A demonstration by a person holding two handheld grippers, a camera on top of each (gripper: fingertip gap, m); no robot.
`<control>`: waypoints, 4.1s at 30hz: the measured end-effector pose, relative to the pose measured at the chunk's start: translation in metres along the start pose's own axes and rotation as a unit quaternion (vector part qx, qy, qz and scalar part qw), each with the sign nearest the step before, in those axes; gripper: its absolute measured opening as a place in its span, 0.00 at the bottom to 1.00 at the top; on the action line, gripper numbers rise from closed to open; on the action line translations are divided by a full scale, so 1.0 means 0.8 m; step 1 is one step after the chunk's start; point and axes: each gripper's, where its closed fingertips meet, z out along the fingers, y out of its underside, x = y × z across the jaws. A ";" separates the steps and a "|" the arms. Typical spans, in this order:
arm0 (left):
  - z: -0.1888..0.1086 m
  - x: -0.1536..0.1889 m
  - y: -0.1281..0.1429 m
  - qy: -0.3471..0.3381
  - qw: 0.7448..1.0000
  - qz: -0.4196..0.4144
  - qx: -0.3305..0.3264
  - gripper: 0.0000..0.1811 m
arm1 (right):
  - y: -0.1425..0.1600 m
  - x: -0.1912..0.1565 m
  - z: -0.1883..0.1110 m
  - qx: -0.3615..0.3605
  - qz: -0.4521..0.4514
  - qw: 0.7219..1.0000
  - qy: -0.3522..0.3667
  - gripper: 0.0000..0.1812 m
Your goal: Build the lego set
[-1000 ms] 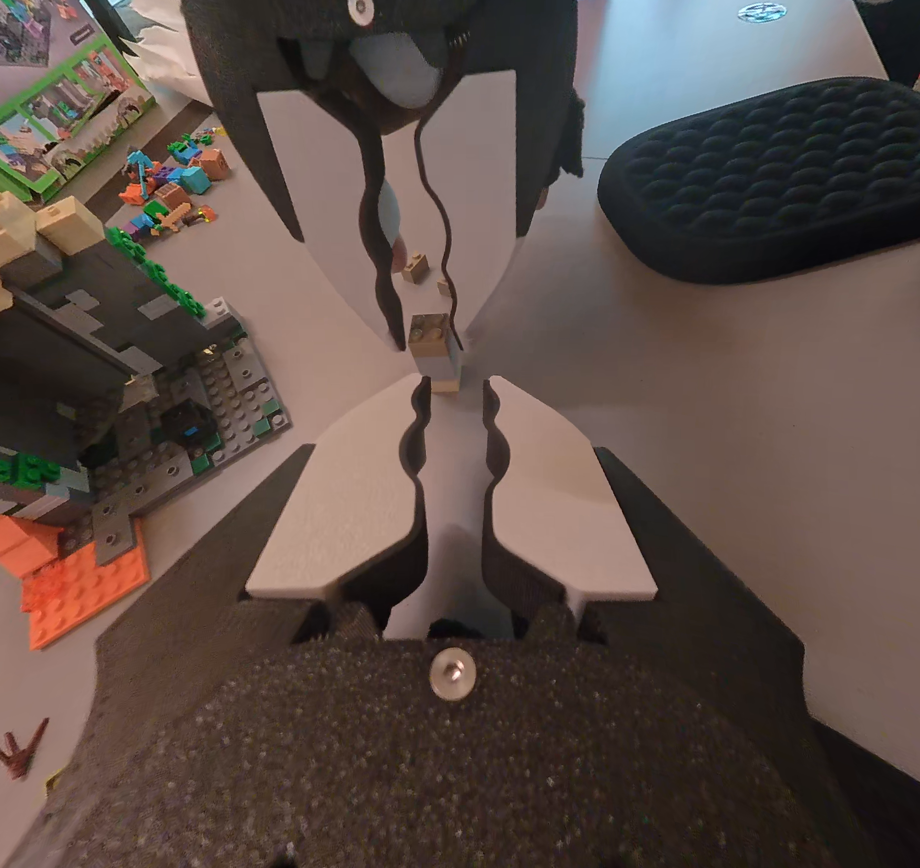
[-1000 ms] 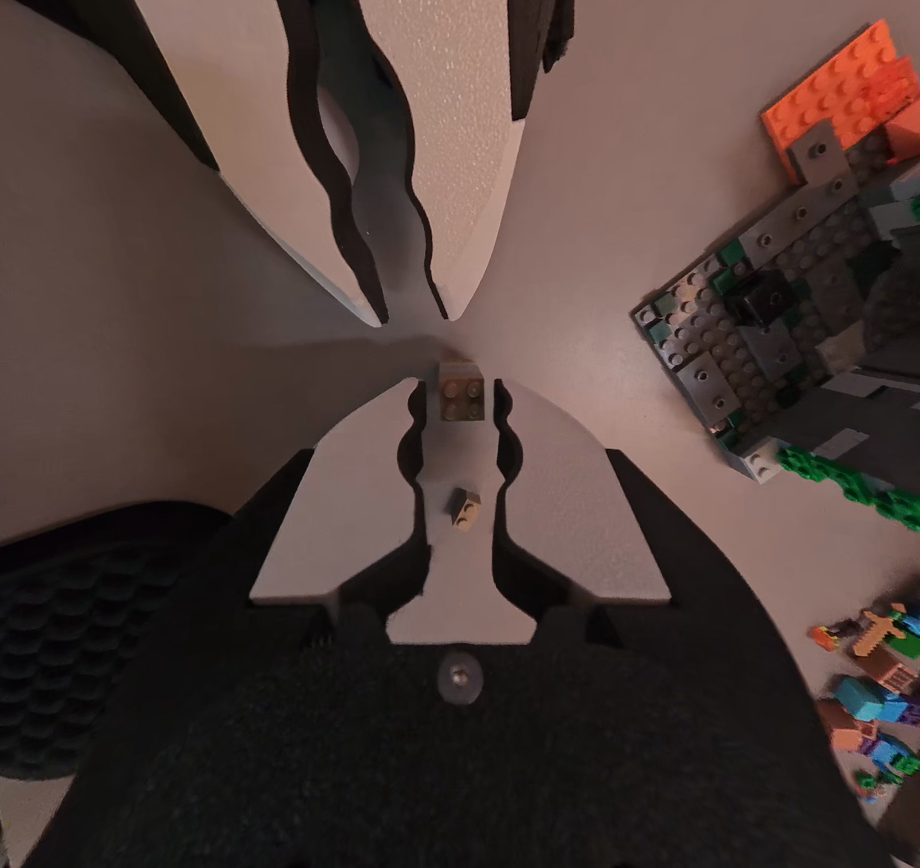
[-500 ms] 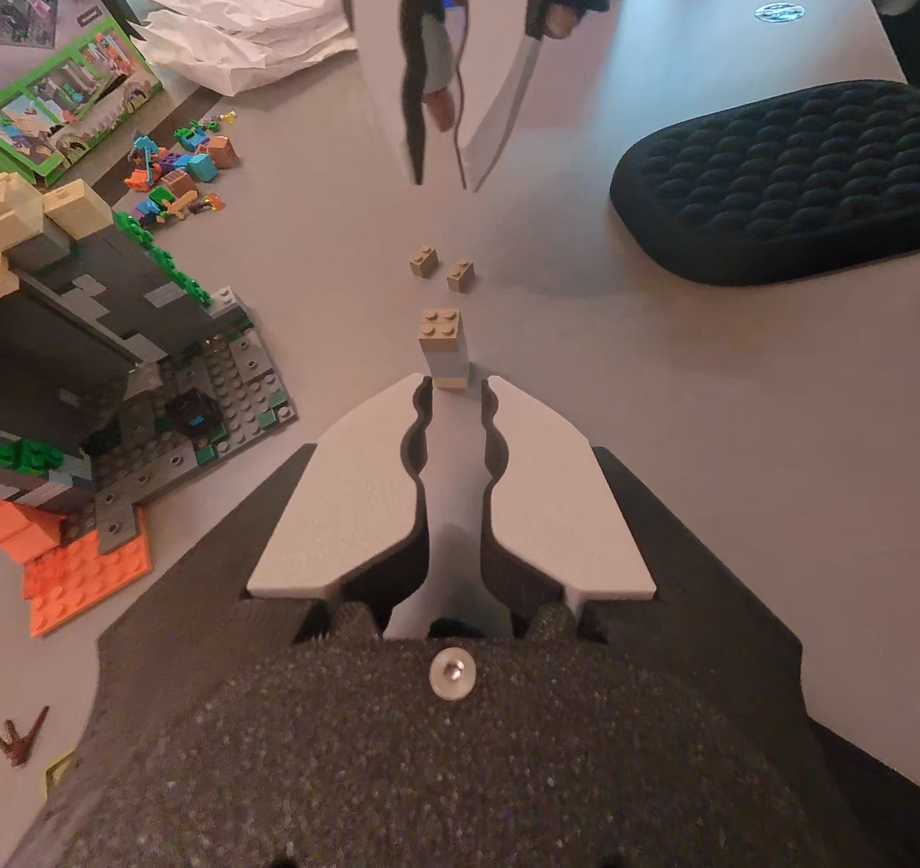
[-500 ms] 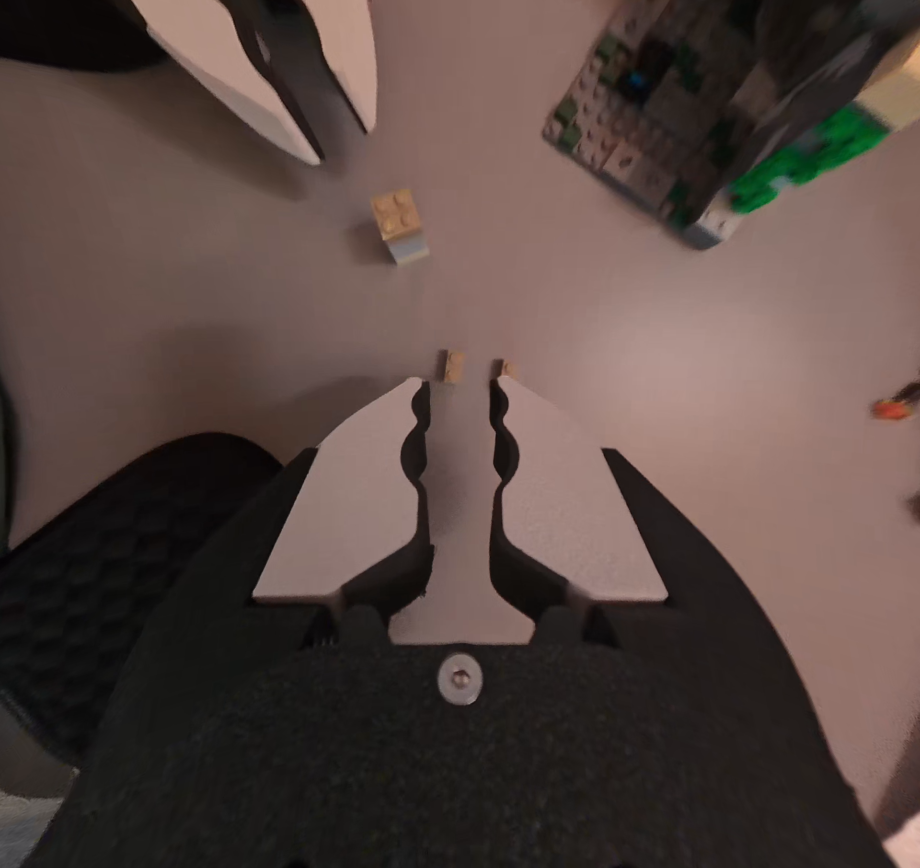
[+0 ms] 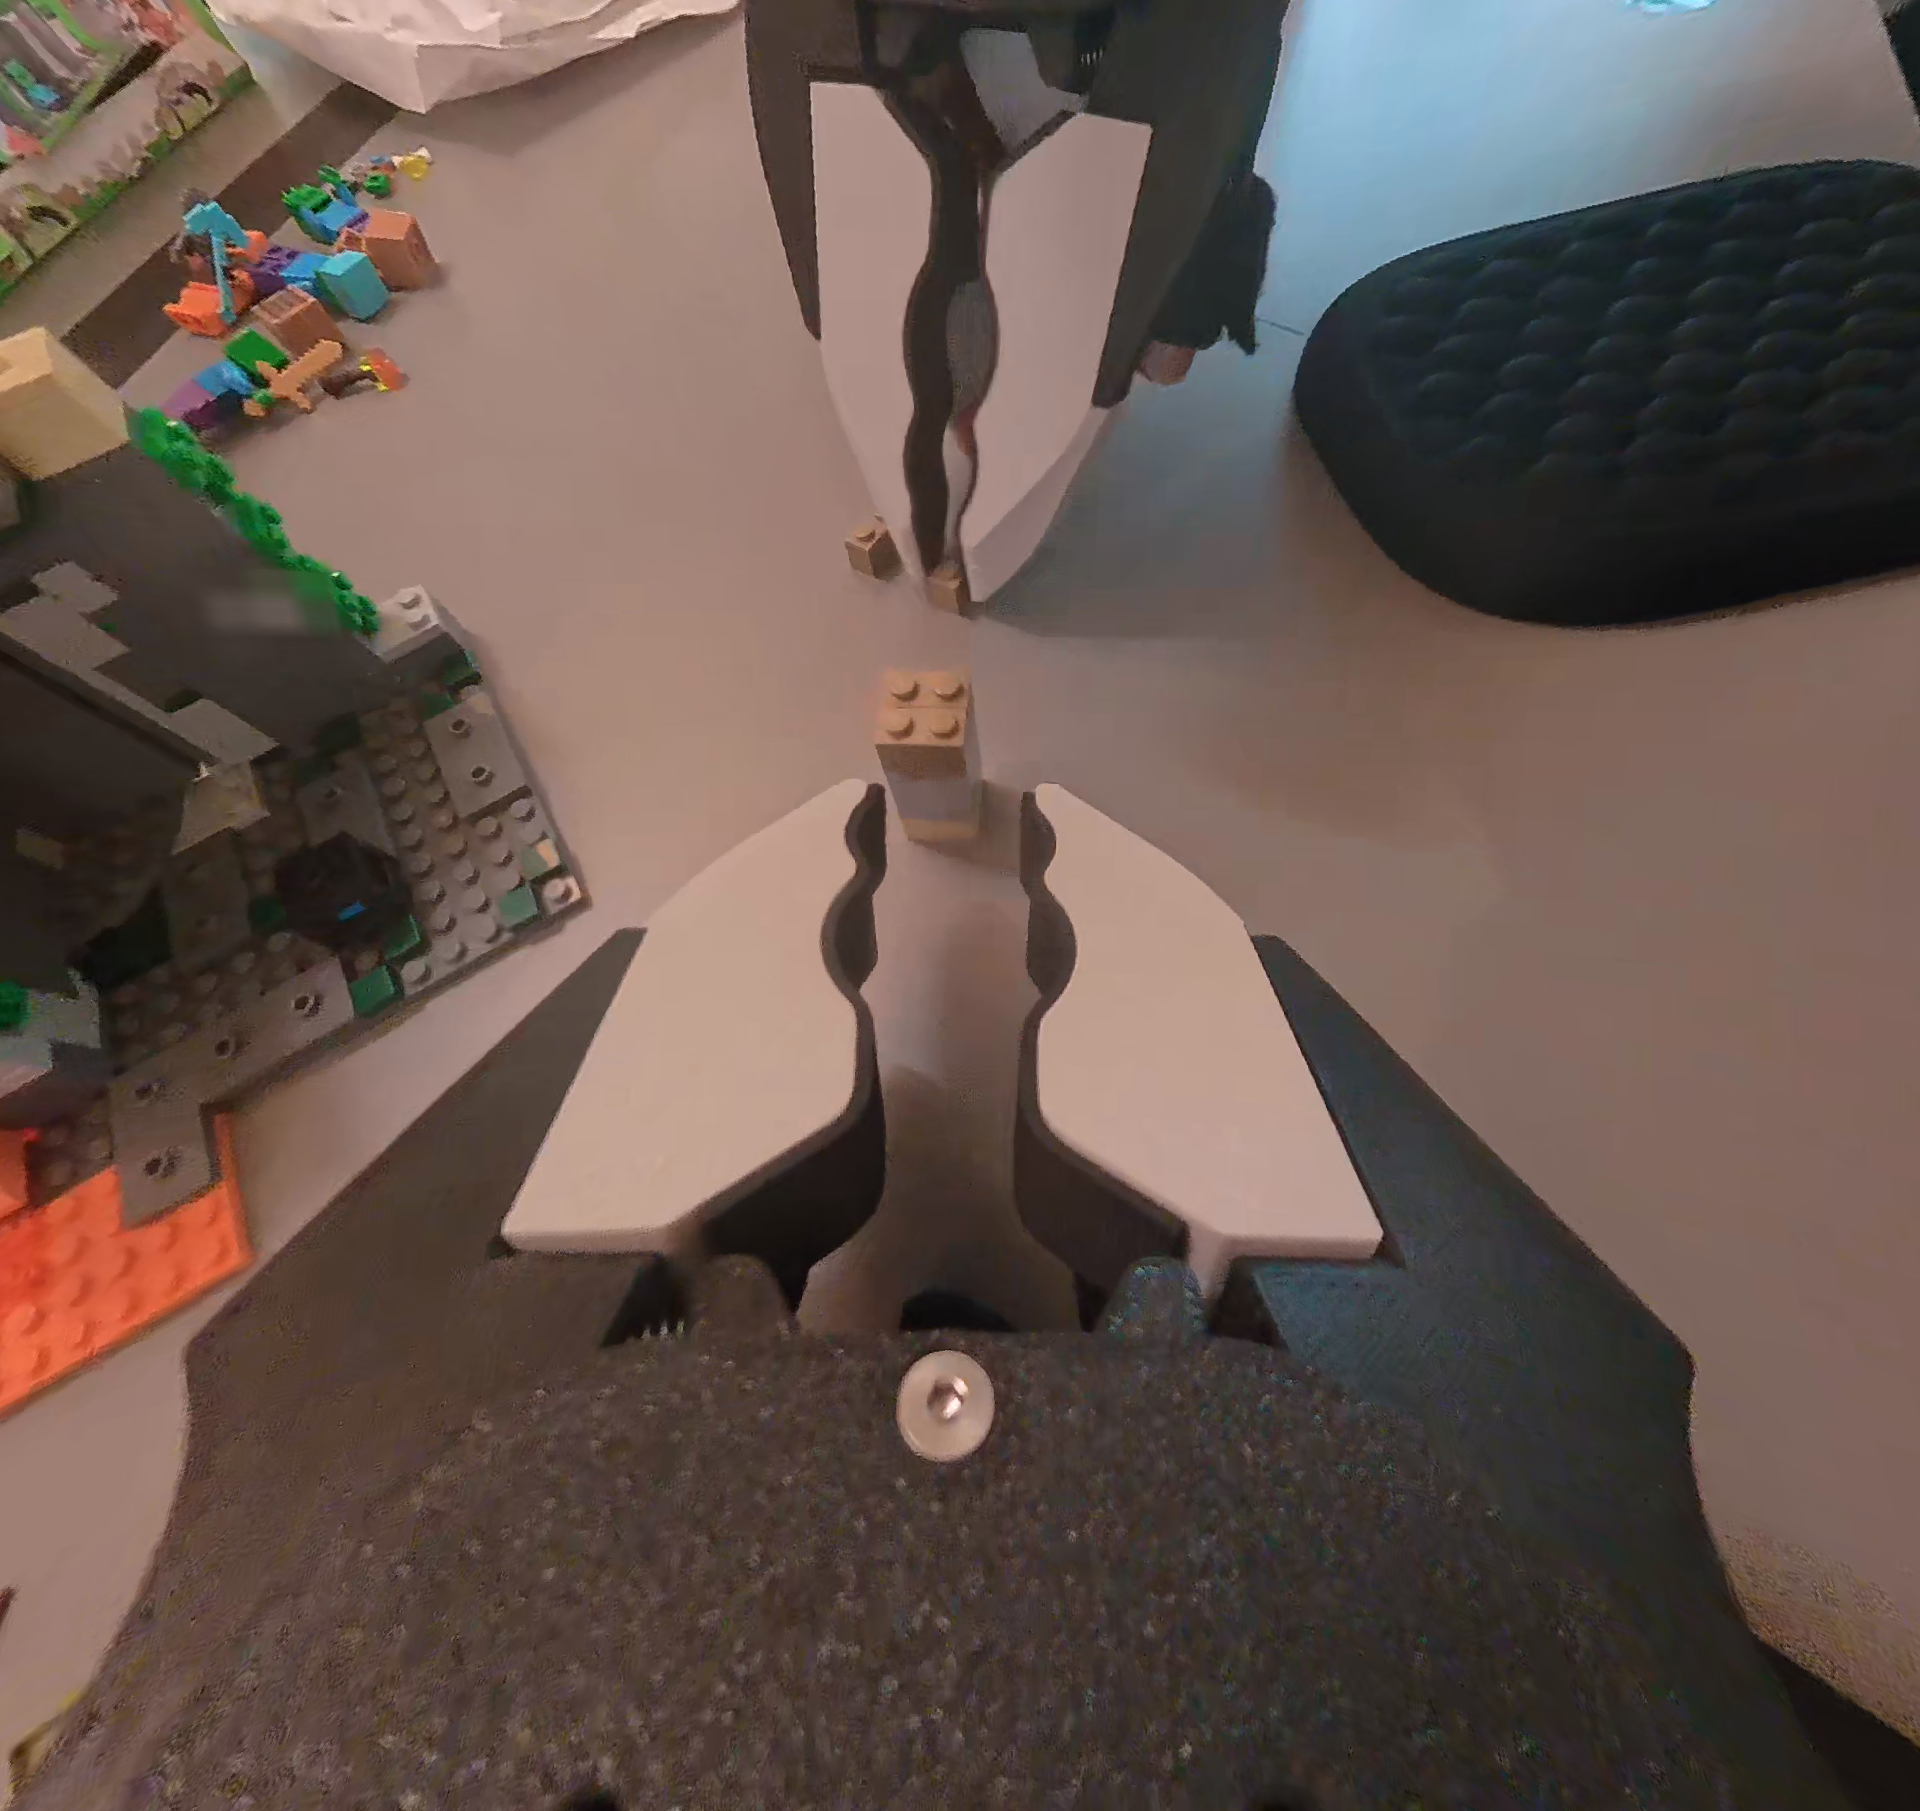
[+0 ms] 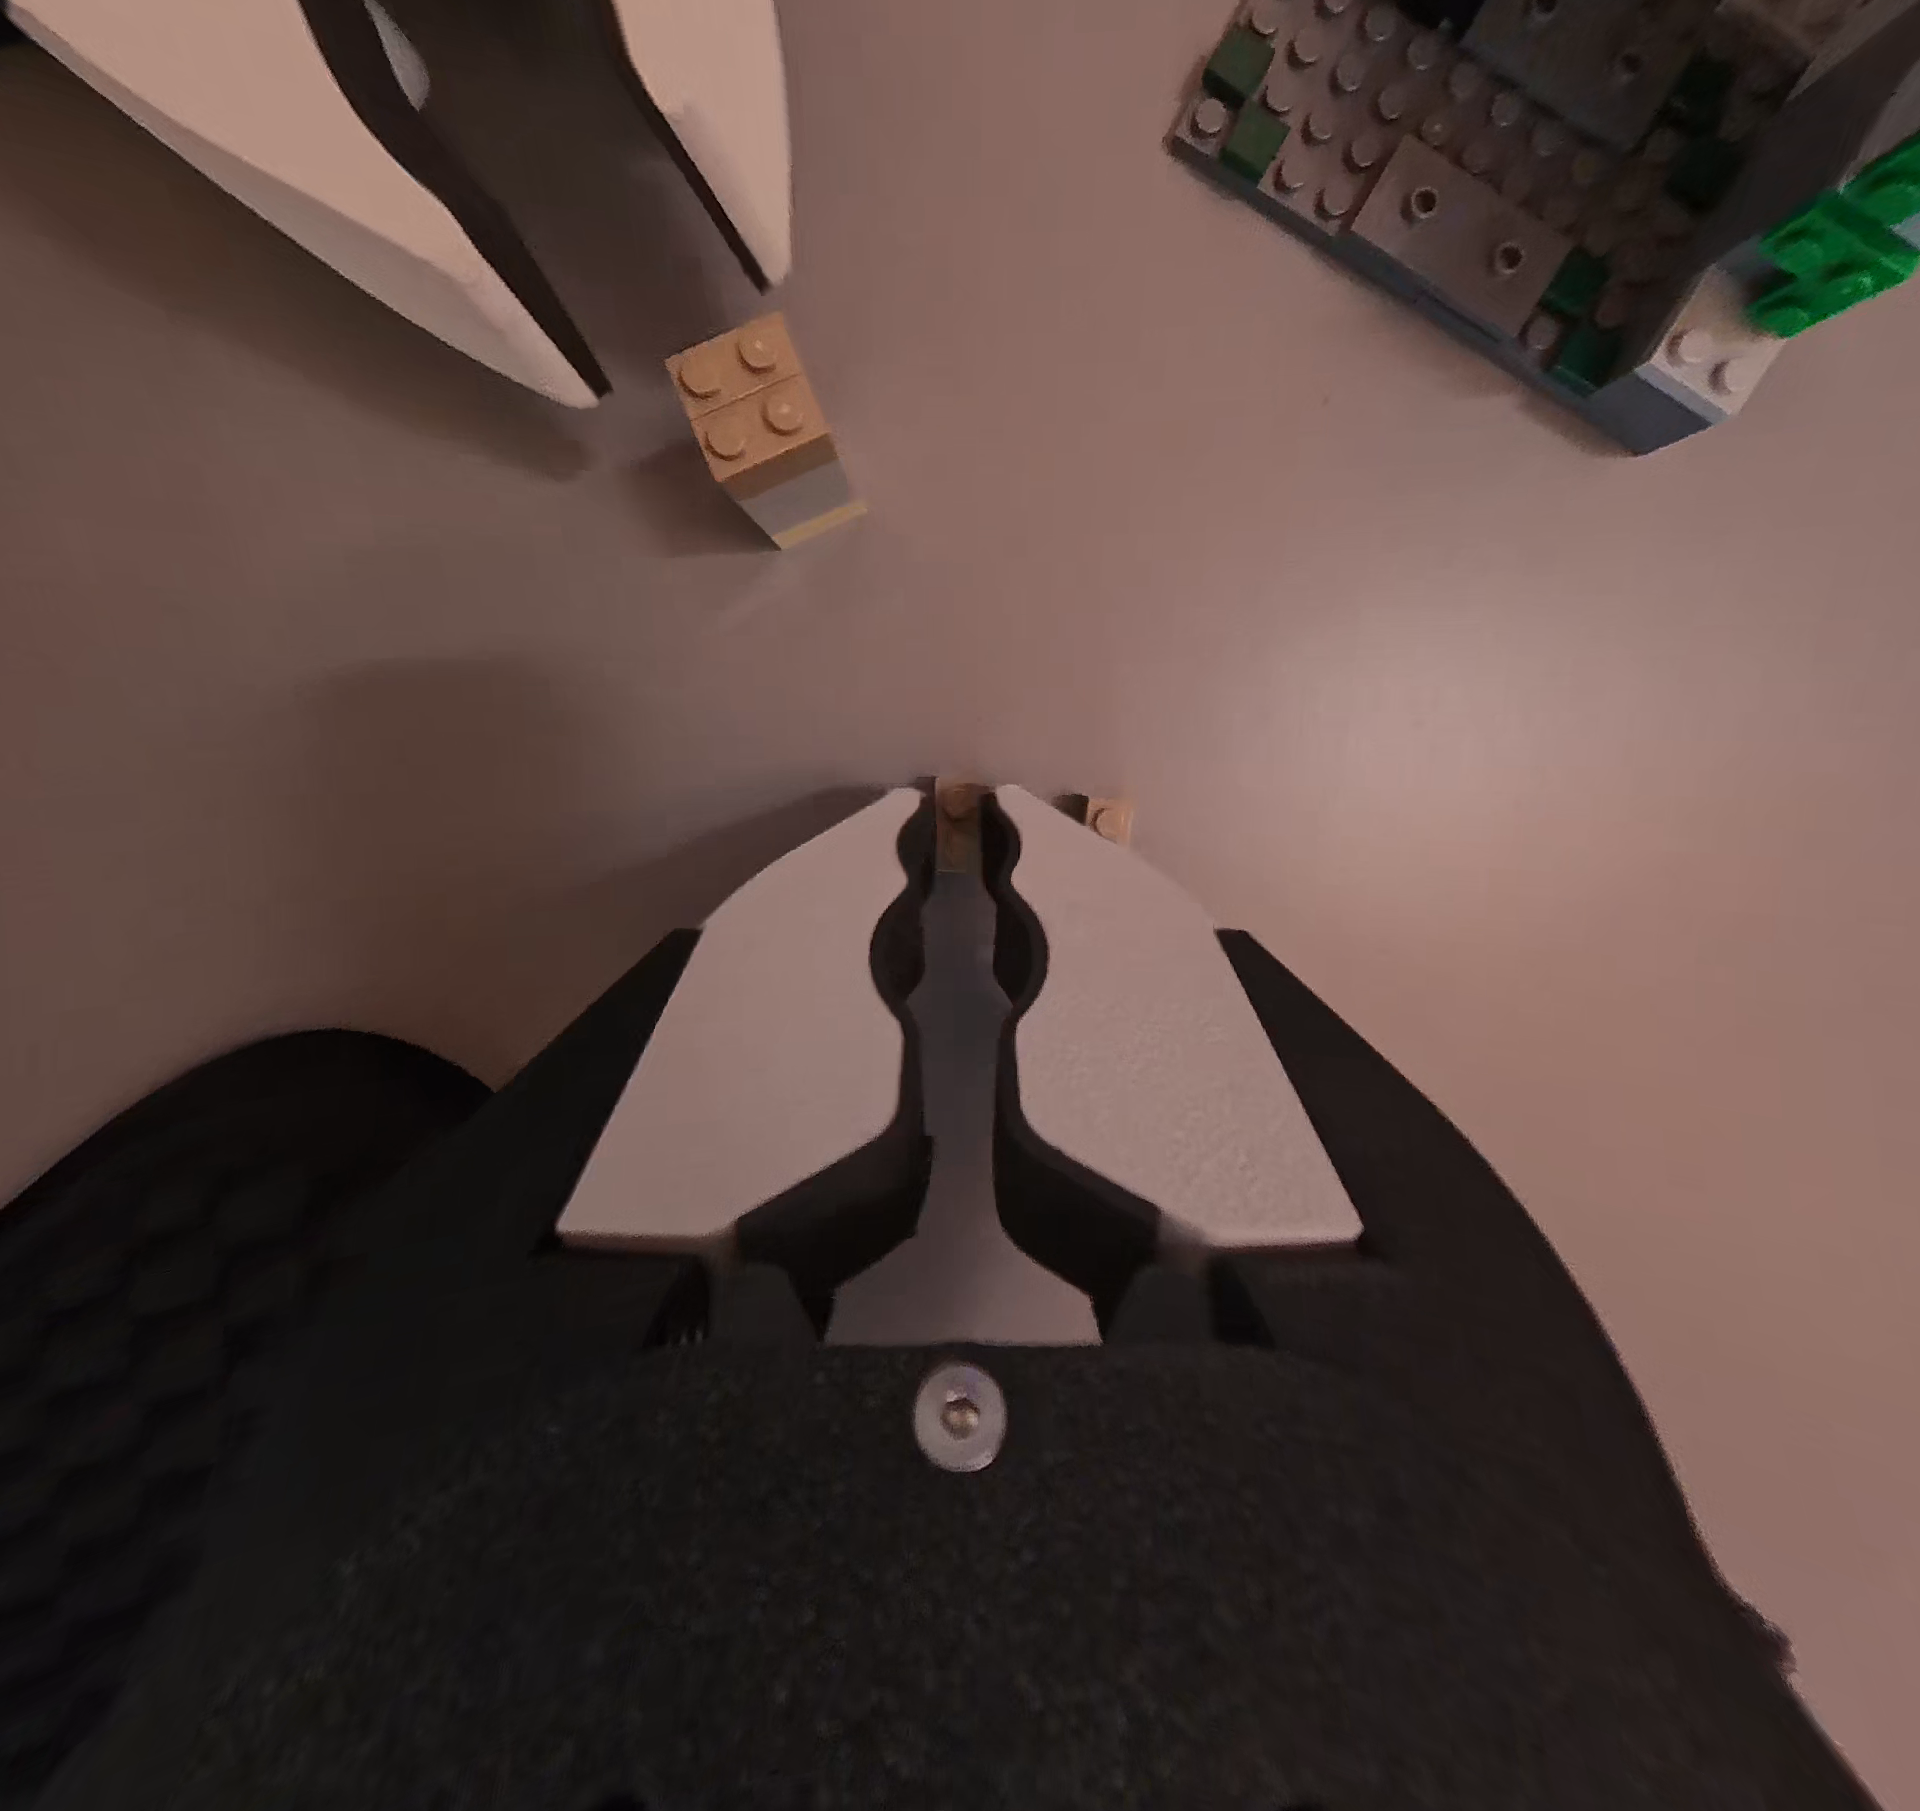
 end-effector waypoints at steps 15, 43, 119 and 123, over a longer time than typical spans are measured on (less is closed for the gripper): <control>0.028 -0.006 0.008 0.021 0.998 0.024 -0.053 0.10 | -0.085 -0.043 -0.032 0.064 -0.153 0.985 -0.035 0.04; 0.028 -0.006 0.010 0.042 0.998 -0.004 -0.056 0.09 | -0.084 -0.041 -0.010 -0.003 -0.186 0.982 -0.043 0.04; -0.051 -0.003 -0.090 0.111 0.960 -0.072 0.246 0.17 | -0.115 -0.045 -0.127 0.502 0.014 0.861 -0.086 0.09; -0.066 0.010 -0.110 0.130 0.945 -0.071 0.293 0.16 | -0.122 -0.060 -0.136 0.560 0.024 0.821 -0.107 0.09</control>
